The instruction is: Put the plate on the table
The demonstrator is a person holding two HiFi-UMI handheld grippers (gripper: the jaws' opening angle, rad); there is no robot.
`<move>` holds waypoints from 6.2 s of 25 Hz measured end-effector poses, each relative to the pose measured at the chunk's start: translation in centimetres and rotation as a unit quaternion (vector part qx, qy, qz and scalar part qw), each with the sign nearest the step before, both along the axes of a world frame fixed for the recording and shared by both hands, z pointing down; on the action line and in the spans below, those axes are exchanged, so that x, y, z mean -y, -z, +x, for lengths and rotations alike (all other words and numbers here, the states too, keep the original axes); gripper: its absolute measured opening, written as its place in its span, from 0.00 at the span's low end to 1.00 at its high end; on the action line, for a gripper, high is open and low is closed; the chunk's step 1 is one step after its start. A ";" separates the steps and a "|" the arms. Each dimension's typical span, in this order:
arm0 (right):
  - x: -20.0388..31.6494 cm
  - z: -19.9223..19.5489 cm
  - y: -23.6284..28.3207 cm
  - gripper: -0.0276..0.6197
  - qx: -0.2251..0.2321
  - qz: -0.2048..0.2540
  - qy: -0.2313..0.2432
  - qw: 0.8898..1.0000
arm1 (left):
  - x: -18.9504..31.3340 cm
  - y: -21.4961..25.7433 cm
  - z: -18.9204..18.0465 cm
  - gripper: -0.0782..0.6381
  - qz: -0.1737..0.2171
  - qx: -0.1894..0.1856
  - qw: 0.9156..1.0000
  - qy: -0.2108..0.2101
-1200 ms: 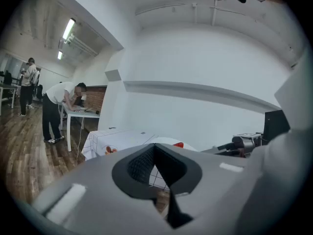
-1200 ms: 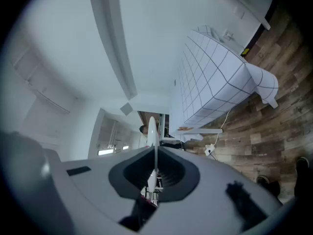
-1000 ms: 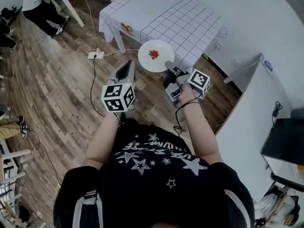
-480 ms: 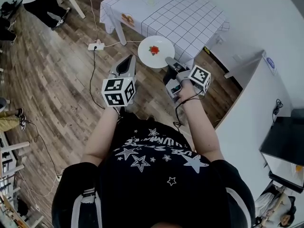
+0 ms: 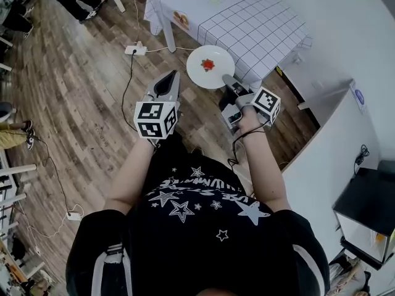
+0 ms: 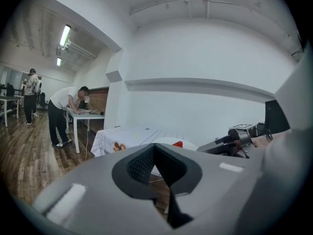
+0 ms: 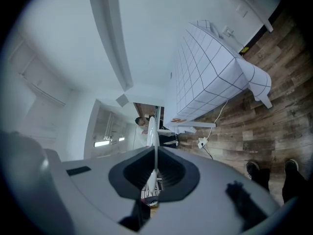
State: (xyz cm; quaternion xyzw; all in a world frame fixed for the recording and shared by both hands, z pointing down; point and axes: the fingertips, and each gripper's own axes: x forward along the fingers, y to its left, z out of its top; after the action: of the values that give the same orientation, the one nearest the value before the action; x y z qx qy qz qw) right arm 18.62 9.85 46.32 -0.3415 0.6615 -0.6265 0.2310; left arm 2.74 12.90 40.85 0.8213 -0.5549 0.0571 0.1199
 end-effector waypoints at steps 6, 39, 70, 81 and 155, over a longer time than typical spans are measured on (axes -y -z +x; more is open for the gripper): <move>1.4 -1.2 -0.6 0.08 0.002 -0.007 0.001 1.000 | 1.9 -0.6 -1.7 0.12 -0.005 -0.008 1.000 0.009; 21.6 -9.9 -2.8 0.08 -0.050 -0.017 -0.105 0.993 | 25.5 -4.3 -12.6 0.12 -0.005 -0.043 0.995 -0.089; 46.5 -9.8 -3.1 0.08 -0.027 -0.029 -0.046 0.998 | 46.1 -2.1 -13.9 0.12 -0.038 -0.028 0.999 -0.025; 52.6 -8.4 -5.7 0.08 -0.033 -0.044 -0.011 0.998 | 51.5 -2.3 -13.5 0.12 -0.041 -0.011 0.999 0.004; 52.1 -8.6 -4.3 0.07 -0.174 0.074 0.101 0.977 | 53.3 -4.3 -9.9 0.12 -0.068 0.000 0.997 -0.028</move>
State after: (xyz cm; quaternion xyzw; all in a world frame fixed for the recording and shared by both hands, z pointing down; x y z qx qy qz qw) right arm 10.04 -42.23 50.64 -0.3587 0.7673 -0.5267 0.0725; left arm -7.15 -40.40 45.10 0.8265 -0.5264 0.0982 0.1739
